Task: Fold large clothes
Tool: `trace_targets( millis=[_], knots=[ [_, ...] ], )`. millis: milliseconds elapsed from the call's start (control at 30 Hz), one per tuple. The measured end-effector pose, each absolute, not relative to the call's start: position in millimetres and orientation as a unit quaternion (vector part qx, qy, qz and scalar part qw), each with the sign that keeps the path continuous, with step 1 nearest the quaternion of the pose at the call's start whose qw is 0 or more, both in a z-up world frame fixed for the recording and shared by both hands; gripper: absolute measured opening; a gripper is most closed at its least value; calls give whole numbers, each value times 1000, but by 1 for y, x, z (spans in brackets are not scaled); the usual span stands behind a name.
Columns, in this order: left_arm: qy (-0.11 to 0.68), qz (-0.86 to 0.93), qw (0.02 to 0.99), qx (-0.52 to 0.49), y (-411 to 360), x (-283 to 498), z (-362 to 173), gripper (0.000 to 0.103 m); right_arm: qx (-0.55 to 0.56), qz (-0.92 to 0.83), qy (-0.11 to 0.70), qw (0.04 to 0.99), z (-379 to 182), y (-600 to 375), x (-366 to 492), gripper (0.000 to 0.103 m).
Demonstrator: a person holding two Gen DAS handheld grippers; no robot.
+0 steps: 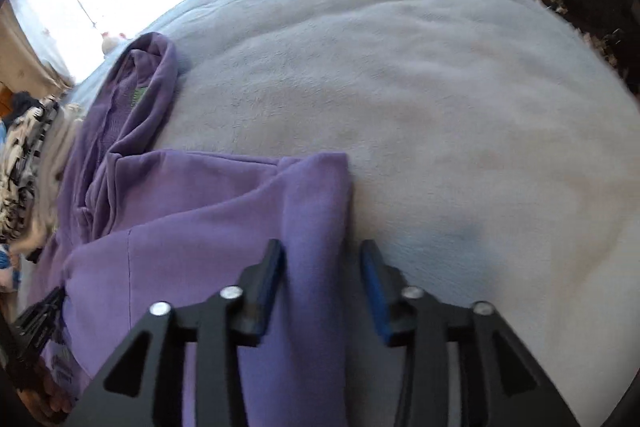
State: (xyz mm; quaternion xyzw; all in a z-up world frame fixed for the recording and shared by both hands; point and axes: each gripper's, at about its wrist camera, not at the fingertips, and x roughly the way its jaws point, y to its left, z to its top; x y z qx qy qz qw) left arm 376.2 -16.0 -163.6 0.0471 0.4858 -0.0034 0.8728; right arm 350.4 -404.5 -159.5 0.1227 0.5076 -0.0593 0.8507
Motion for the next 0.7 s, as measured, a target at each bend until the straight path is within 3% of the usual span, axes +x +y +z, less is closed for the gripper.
trace_targets(
  millis=[300,467,633,700],
  knots=[
    [449,-42,893,8,-23,334,-123,31,41,31,492,869,-130,-331,299,42],
    [499,-50,864,-30,-61,344,-144,31,41,87,515,852,-147,-285,283,42],
    [503,-41,863,-11,-64,341,-168,31,36,43,535,843,-164,-312,278,45],
    [500,-49,865,12,-67,338,-166,31,12,-9,525,851,-163,-336,273,39]
  ],
)
